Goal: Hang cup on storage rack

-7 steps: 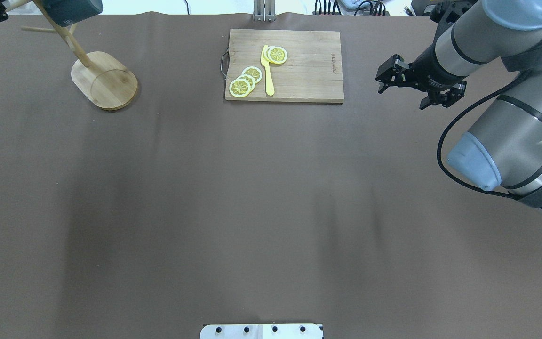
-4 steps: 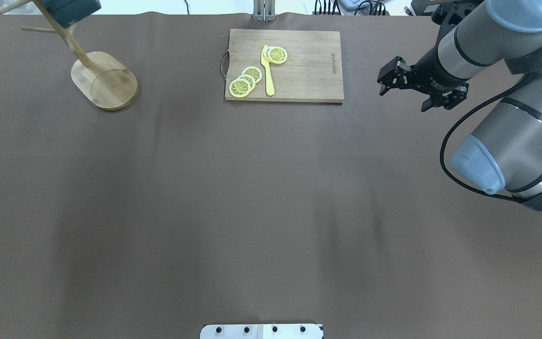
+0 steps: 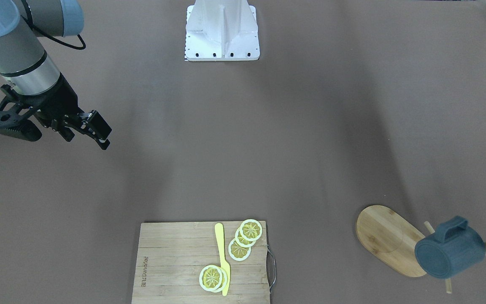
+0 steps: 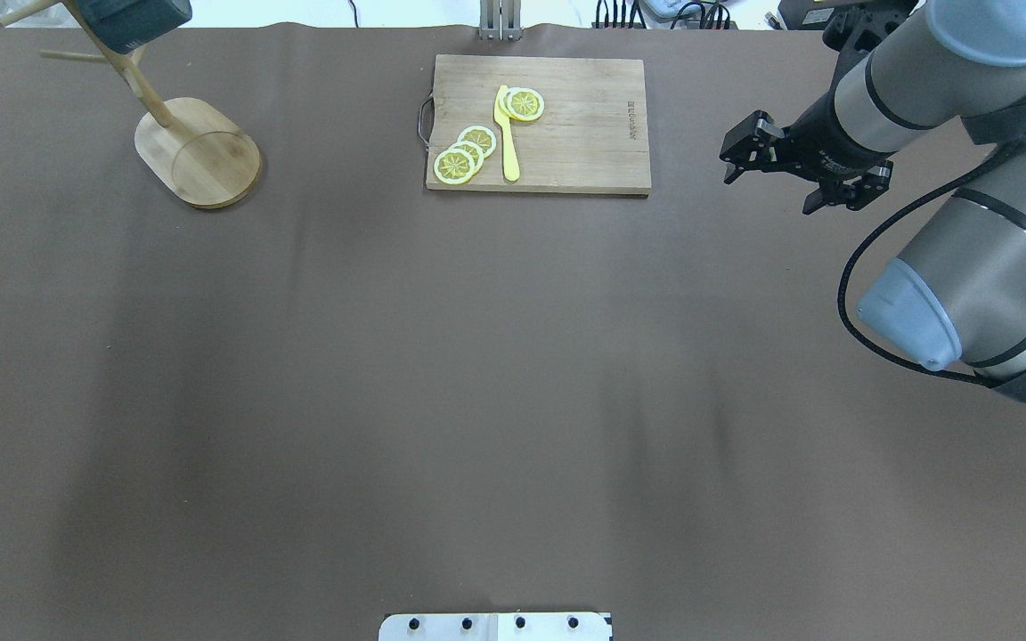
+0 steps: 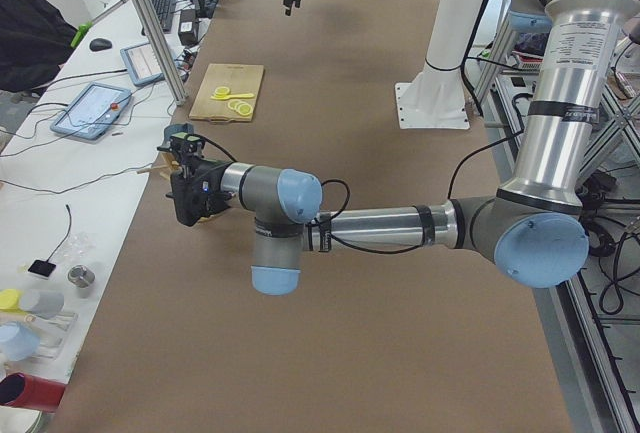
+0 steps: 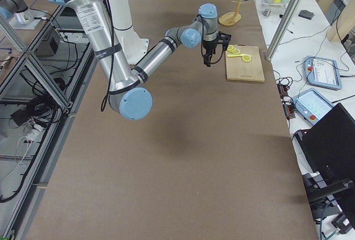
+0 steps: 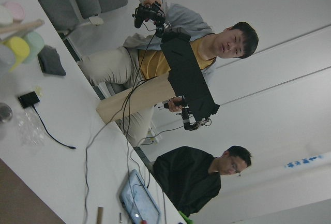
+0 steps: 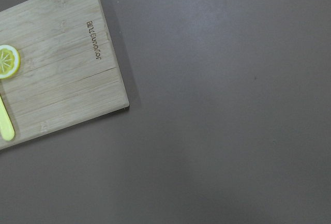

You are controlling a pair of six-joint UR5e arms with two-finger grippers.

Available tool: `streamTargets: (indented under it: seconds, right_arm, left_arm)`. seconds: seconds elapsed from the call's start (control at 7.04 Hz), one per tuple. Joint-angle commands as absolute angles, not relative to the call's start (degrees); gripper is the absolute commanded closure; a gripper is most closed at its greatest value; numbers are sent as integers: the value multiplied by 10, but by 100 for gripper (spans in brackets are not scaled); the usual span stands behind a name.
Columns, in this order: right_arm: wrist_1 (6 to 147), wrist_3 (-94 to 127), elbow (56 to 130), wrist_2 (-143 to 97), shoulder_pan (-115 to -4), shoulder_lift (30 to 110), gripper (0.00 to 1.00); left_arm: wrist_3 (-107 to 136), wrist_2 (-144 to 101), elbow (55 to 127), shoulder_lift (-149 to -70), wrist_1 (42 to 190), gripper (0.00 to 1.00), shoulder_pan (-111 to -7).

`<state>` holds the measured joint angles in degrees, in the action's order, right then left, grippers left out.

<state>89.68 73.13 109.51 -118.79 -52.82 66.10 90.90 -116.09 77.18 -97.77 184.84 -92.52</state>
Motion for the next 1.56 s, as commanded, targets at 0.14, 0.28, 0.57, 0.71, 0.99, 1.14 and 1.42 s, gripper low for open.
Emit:
streamTargets:
  seconds: [0.14,0.28,0.57,0.71,0.99,1.14,1.42]
  right_arm:
    - [896,730,1095,-1188,-528,662,0]
    - [896,730,1094,-1188,-529,665,0]
    - [896,721,1094,-1192,-536,676,0]
    - [898,700,1093,-1203,-551,685,0]
    - [898,608,1093,-1264,-616,733,0]
    - [899,541,1093,-1290,-652,768,0]
    - [899,380,1072,-1330,-742,855,0]
  left_arm:
    - [479,-1029,833,-948,1666,2,-930]
    - [356,-987,851,-938,1599,2,-930]
    - [218,-974,925,-904,1431,2,-929]
    - [198,-1039,955,-896,1332,2,-929]
    - [153,-1203,961,-904,1179,2,-925]
    - [115,-1255,964,-908,1126,2,-925]
    - [105,-1275,960,-907,1075,2,-896]
